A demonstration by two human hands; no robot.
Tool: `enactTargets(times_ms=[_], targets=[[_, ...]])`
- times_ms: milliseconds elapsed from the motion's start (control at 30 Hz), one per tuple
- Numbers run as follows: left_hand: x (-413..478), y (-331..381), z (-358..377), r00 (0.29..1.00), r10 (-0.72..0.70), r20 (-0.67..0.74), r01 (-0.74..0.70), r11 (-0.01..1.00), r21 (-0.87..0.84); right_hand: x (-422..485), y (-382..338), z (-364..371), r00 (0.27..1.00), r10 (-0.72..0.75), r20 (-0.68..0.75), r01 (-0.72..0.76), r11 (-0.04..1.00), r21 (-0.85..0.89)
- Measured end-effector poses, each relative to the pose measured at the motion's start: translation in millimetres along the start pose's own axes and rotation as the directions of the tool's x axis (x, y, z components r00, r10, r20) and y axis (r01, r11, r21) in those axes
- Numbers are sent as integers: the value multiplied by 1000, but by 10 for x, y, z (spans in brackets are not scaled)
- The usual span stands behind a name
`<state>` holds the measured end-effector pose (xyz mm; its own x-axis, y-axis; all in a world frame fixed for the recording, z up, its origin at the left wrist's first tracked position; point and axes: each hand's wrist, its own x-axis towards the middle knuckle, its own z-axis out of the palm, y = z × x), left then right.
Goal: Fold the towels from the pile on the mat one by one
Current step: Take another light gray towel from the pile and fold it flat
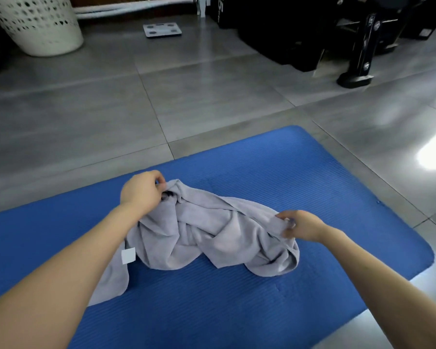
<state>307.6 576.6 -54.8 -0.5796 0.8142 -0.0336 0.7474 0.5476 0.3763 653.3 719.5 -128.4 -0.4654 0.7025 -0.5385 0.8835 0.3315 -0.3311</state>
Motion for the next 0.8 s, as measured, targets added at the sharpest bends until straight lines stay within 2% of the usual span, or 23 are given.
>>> enactTargets(times_ms=[67, 133, 200, 267, 333, 367, 400, 433, 467, 533, 633, 700, 733, 800], targets=[[11, -24, -19, 1000, 9, -20, -9, 1000, 1, -72, 84, 34, 998, -50, -27, 50, 998, 27], [-34, -46, -13, 999, 49, -21, -48, 998, 52, -145, 170, 105, 978, -164, -131, 142, 976, -163], [-124, -8, 62, 991, 127, 34, -131, 975, 179, -158, 232, 209, 922, -280, -267, 196, 933, -302], [-266, 100, 178, 965, 231, 126, -261, 905, 336, -160, 230, 298, 853, -330, -404, 232, 934, -272], [-398, 176, 248, 941, 288, 176, -334, 869, 364, -226, 178, 346, 745, -367, -556, 303, 930, -208], [-446, 181, 248, 939, 288, 190, -337, 885, 320, -311, 114, 330, 711, -322, -625, 327, 938, -112], [-476, 163, 223, 941, 271, 203, -318, 915, 248, -424, 31, 277, 712, -226, -665, 354, 933, 61], [-496, 149, 164, 944, 248, 218, -285, 945, 160, -539, -54, 177, 748, -111, -654, 374, 885, 278], [-510, 150, 73, 942, 224, 250, -246, 968, 58, -660, -143, 31, 789, -32, -614, 400, 785, 473], [-545, 286, -178, 918, 222, 330, -157, 965, -212, -909, -316, -349, 838, -26, -546, 464, 561, 685], [-639, 725, -605, 795, 348, 496, -34, 843, -536, -1233, -498, -924, 885, -161, -437, 465, 348, 814], [-603, 969, -833, 748, 445, 492, -16, 754, -657, -1337, -548, -1271, 886, -196, -420, 463, 337, 820], [-544, 1057, -914, 765, 457, 453, -35, 733, -679, -1341, -564, -1424, 878, -190, -440, 479, 358, 802], [-324, 1147, -995, 852, 414, 322, -120, 752, -648, -1208, -579, -1675, 839, -131, -528, 527, 434, 730]])
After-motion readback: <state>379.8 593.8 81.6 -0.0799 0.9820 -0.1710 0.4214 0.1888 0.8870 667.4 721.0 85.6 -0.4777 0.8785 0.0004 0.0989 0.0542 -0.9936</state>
